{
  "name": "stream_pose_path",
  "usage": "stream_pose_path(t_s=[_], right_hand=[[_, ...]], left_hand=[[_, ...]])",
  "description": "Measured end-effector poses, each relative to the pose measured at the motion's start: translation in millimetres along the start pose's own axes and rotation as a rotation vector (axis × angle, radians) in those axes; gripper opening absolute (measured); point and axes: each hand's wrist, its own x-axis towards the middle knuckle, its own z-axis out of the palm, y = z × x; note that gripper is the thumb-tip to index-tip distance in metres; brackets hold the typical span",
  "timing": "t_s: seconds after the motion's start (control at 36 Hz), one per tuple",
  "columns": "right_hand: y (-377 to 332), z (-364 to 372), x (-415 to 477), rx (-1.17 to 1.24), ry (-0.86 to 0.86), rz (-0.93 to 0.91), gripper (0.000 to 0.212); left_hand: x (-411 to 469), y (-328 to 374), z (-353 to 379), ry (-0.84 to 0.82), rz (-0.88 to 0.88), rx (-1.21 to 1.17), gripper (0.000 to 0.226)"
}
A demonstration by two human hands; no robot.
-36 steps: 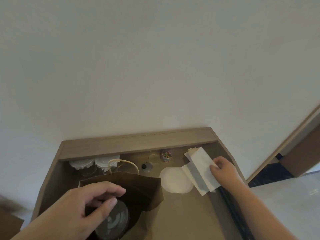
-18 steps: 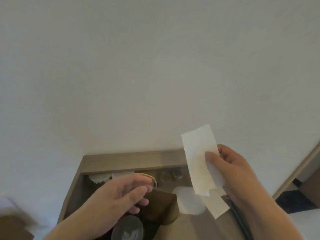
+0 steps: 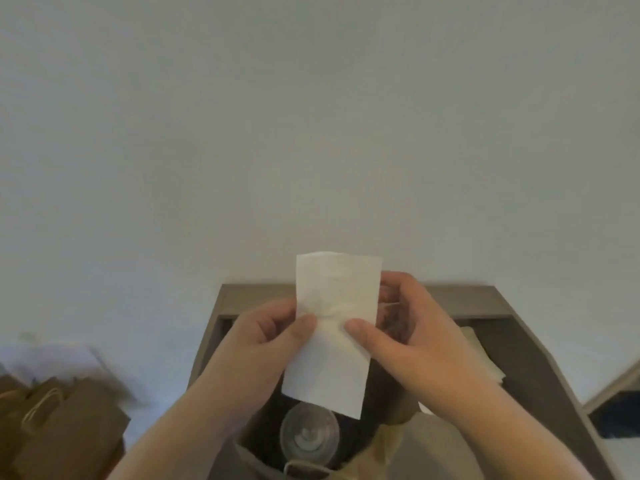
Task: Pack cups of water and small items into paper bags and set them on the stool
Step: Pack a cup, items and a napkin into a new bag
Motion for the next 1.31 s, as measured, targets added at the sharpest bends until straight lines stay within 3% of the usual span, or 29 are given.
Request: stream_pose_path(t_s=[0.08,0.25,0.33,0.42,0.5,0.69,0.83,1.11,1.25,1.31], right_hand=[[3.4,1.3,1.3,0.12,-0.198,0.035,0.075],[7.5,5.9,7.9,0.134,-0.124,0.086,0.04],[9.7,6.7,8.2,0.02,0.024,0.056,0.028],[4.9,12.1,3.7,-0.105,0.009,0.004,0.013],[6.8,16.8,0.7,-0.125,-0.024,-0.064,0.011],[9.4,9.5,-5.7,-0.137,-0.002,-0.118,0.007],[14.6,5.6,-14.6,-0.134,-0.124,-0.092,0.006],[41.2,6.1,-12.6,-0.651,-0.316,-0.108,0.01],[50.7,14.5,-13.0,-0.706,-0.046,-0.331,0.005],[51.1,18.2,-16.5,-0.708,-0.077,-0.385,0.014]], left_hand=[[-3.3,0.6,0.1,-0.089,0.043,0.072,0.03],[-2.1,-5.9,-2.3,-0.202,0.013,0.165,0.024],[2.2,-13.3,-4.3,-0.157,0.011,0.334,0.021],[6.0,-16.5,-7.4,-0.17,-0.013,0.407,0.03],[8.4,-18.9,-9.4,-0.225,0.002,0.45,0.039],[13.2,-24.5,-13.2,-0.287,0.011,0.658,0.036],[17.3,-33.9,-16.8,-0.337,-0.026,0.681,0.046],[10.1,-35.0,-5.7,-0.479,-0.05,1.001,0.029],[7.6,-37.0,3.0,-0.517,-0.105,1.007,0.019],[4.9,-38.8,5.2,-0.593,-0.121,1.012,0.018]])
